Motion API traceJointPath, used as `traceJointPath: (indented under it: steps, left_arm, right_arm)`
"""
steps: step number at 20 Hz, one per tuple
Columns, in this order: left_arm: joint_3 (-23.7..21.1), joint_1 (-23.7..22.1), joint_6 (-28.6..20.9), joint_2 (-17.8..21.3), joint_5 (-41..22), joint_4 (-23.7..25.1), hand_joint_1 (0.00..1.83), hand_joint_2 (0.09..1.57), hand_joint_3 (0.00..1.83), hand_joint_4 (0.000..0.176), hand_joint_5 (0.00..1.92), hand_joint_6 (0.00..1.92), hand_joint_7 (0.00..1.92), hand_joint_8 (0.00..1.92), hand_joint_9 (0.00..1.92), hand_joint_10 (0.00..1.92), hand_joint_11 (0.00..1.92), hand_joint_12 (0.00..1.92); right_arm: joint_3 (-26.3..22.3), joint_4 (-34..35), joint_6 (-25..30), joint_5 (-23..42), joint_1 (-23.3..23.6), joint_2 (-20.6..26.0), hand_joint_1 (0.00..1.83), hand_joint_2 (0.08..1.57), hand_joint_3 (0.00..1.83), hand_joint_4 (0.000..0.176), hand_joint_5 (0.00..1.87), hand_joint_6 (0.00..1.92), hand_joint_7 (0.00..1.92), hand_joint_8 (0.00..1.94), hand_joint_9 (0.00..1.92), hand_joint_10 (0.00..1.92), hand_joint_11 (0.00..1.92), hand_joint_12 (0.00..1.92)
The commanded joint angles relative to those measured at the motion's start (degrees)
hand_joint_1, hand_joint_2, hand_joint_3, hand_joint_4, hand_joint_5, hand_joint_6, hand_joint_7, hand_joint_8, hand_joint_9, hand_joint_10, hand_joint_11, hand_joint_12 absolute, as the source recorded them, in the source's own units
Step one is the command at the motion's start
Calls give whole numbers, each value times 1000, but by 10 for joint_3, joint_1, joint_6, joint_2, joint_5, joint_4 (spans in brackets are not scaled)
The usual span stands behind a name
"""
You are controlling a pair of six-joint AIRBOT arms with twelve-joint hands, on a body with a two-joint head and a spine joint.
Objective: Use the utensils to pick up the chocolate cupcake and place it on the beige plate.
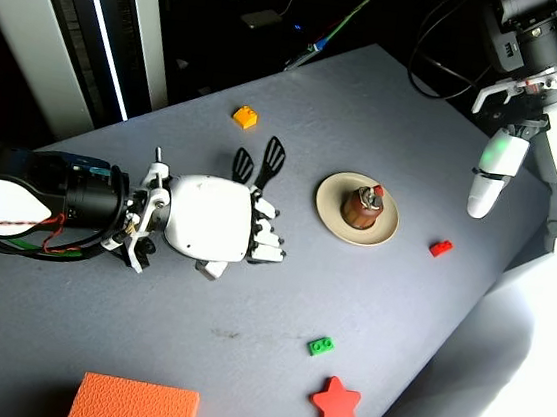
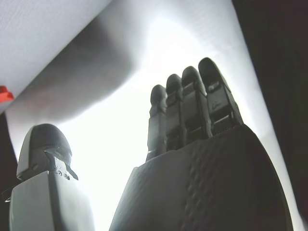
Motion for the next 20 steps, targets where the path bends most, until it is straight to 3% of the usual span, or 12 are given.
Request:
traceJointPath:
  steps: [1, 2, 3, 4, 5, 7, 11, 12, 15, 16, 20]
  left_arm:
    - [4, -6, 0, 4, -26, 23, 477, 991, 0, 0, 228, 0, 200, 0, 156, 0, 0, 413]
    - [4, -6, 0, 4, -26, 23, 479, 987, 0, 0, 229, 1, 204, 2, 161, 2, 0, 419]
    - [4, -6, 0, 5, -26, 23, 485, 986, 0, 0, 236, 3, 221, 5, 178, 7, 0, 441]
    - [4, -6, 0, 5, -26, 23, 492, 986, 0, 0, 221, 1, 206, 3, 166, 1, 0, 417]
    - [3, -6, 0, 5, -26, 23, 489, 987, 0, 0, 221, 1, 209, 3, 168, 2, 0, 428]
    - [3, -6, 0, 6, -26, 23, 471, 992, 2, 0, 228, 1, 218, 1, 183, 3, 0, 444]
    - [4, -6, 1, 6, -26, 23, 445, 1003, 4, 0, 224, 2, 211, 3, 174, 2, 0, 411]
    - [4, -6, 1, 6, -26, 23, 470, 993, 0, 0, 235, 4, 219, 4, 176, 2, 0, 436]
    - [4, -6, 1, 6, -26, 23, 481, 998, 1, 0, 241, 3, 224, 3, 169, 1, 0, 399]
    - [4, -6, 1, 6, -26, 23, 491, 992, 0, 0, 230, 1, 219, 0, 169, 1, 0, 408]
    - [4, -6, 1, 6, -26, 23, 481, 990, 0, 0, 219, 1, 210, 1, 168, 4, 0, 407]
  right_arm:
    - [-2, 18, 5, 56, 2, 10, 1049, 1287, 0, 0, 643, 1453, 591, 1086, 418, 1282, 274, 1772]
    - [-2, 16, 5, 54, -2, 14, 1031, 1287, 0, 0, 655, 1459, 588, 891, 419, 1244, 267, 1754]
    - [-2, 14, 5, 53, -5, 17, 1011, 1194, 0, 0, 529, 863, 617, 704, 436, 1145, 263, 1685]
    - [-2, 10, 5, 53, -6, 19, 965, 1166, 0, 0, 535, 505, 615, 535, 437, 1031, 226, 1602]
    - [-2, 7, 5, 53, -6, 20, 942, 1155, 0, 0, 553, 297, 615, 410, 418, 987, 197, 1591]
    - [-2, 7, -1, 51, -6, 22, 808, 1139, 0, 0, 528, 70, 551, 145, 368, 760, 137, 1460]
    - [-1, 6, -10, 51, -11, 29, 574, 1106, 0, 0, 393, 0, 400, 0, 374, 135, 1, 1131]
    - [-1, 6, -10, 51, -11, 29, 481, 1092, 0, 0, 303, 3, 303, 0, 279, 57, 0, 914]
    - [-1, 6, -10, 51, -11, 31, 301, 1005, 0, 0, 42, 4, 30, 3, 25, 2, 0, 257]
    - [-1, 6, -10, 51, -11, 32, 318, 960, 0, 2, 24, 2, 5, 0, 4, 0, 0, 112]
    - [-1, -3, -11, 52, -14, 36, 268, 920, 0, 5, 0, 0, 0, 0, 0, 0, 0, 17]
